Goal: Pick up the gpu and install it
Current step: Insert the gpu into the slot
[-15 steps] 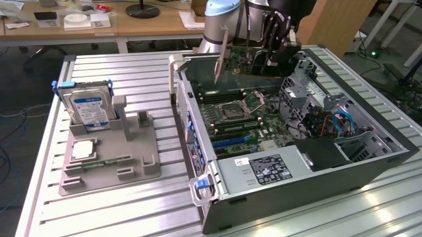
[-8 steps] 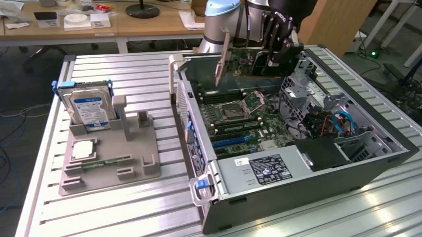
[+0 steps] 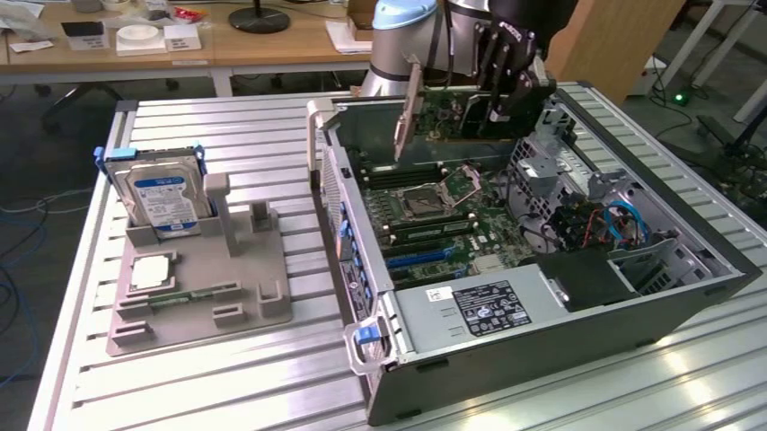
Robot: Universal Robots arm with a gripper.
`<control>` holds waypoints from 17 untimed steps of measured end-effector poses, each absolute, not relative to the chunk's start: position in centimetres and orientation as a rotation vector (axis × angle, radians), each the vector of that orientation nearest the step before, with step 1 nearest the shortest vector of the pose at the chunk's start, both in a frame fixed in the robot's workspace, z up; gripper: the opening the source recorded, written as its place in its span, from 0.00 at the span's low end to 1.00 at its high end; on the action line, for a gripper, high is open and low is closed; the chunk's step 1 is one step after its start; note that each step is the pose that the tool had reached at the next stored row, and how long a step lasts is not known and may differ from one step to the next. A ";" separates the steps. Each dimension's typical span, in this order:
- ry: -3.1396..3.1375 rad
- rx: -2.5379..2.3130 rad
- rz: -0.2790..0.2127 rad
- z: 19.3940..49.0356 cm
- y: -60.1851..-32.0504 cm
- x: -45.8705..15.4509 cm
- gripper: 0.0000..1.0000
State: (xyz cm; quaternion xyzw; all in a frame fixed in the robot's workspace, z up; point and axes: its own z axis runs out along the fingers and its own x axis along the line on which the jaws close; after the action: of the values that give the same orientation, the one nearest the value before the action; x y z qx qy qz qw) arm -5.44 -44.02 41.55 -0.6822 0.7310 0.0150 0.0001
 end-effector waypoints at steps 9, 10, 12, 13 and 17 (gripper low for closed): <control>2.245 -2.182 0.031 41.5 -44.0 -5.5 0.29; 2.239 -2.182 0.024 41.5 -44.0 -5.5 0.29; 2.227 -2.178 0.007 41.4 -44.0 -5.4 0.29; 2.224 -2.175 0.001 41.3 -44.0 -5.5 0.29; 2.222 -2.174 -0.003 40.8 -44.0 -5.5 0.29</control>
State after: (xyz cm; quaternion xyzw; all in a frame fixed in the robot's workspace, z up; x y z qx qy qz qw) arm -5.48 -44.04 40.81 -0.6991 0.7148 -0.0010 0.0165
